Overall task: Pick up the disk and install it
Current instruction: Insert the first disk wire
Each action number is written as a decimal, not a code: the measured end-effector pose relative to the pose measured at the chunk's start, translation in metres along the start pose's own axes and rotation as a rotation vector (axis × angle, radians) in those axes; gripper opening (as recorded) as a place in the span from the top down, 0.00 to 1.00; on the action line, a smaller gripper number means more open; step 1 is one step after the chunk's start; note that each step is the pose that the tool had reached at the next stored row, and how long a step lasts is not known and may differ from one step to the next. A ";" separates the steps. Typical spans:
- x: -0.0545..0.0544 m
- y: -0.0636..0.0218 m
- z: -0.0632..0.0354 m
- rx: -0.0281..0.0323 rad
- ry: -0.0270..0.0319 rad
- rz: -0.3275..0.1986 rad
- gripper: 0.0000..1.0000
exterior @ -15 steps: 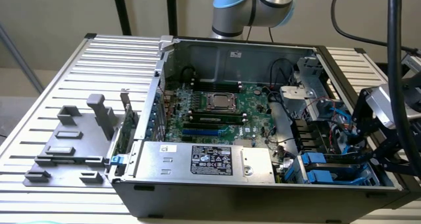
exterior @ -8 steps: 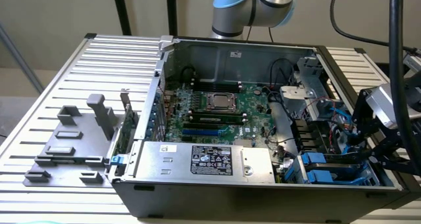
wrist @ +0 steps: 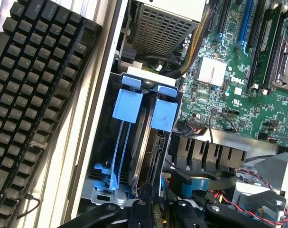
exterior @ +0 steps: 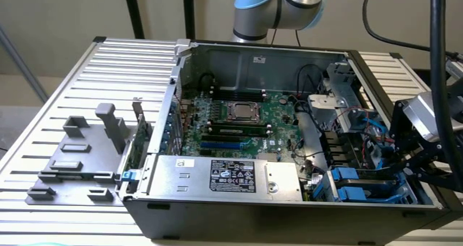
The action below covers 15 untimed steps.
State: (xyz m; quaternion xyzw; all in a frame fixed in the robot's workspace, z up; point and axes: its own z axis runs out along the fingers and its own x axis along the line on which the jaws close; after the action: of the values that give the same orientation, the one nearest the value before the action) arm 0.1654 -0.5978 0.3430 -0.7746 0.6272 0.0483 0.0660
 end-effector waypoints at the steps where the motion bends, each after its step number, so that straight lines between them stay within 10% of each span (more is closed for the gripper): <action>1: 0.000 0.0000 -0.0003 -0.0001 0.0000 -0.001 0.79; 15: -0.004 0.0105 -0.0076 -0.0116 -0.0023 0.000 0.84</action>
State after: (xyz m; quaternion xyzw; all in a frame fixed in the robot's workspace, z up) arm 0.1544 -0.5978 0.3506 -0.7749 0.6268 0.0529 0.0622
